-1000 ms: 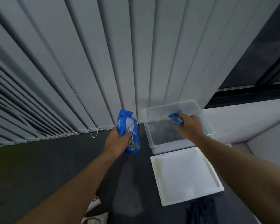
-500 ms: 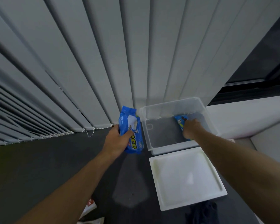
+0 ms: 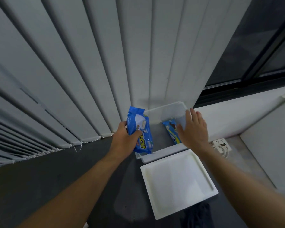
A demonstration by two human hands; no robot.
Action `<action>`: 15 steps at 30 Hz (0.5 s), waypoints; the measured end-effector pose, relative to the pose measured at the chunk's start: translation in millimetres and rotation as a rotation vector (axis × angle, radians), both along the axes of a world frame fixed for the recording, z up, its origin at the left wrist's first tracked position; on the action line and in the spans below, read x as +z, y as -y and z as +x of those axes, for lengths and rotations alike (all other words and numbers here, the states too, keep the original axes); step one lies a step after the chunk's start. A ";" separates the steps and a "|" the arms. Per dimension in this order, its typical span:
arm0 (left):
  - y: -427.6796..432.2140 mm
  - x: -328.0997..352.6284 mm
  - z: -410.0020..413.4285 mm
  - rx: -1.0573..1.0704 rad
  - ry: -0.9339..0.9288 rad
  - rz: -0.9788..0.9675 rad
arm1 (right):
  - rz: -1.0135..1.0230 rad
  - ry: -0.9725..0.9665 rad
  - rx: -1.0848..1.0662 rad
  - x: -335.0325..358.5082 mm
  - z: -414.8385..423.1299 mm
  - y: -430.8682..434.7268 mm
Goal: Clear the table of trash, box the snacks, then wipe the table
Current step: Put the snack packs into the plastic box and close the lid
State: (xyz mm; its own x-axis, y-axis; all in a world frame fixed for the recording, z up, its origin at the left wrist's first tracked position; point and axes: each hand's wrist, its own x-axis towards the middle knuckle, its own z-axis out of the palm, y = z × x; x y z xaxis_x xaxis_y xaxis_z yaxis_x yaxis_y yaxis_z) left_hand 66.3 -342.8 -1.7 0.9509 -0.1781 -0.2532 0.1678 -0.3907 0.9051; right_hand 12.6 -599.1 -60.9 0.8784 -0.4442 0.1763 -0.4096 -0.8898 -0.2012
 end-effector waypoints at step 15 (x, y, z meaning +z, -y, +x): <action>97.1 -46.3 43.5 -0.141 -0.279 0.221 | 0.091 -0.093 -0.031 -15.7 -8.1 3.5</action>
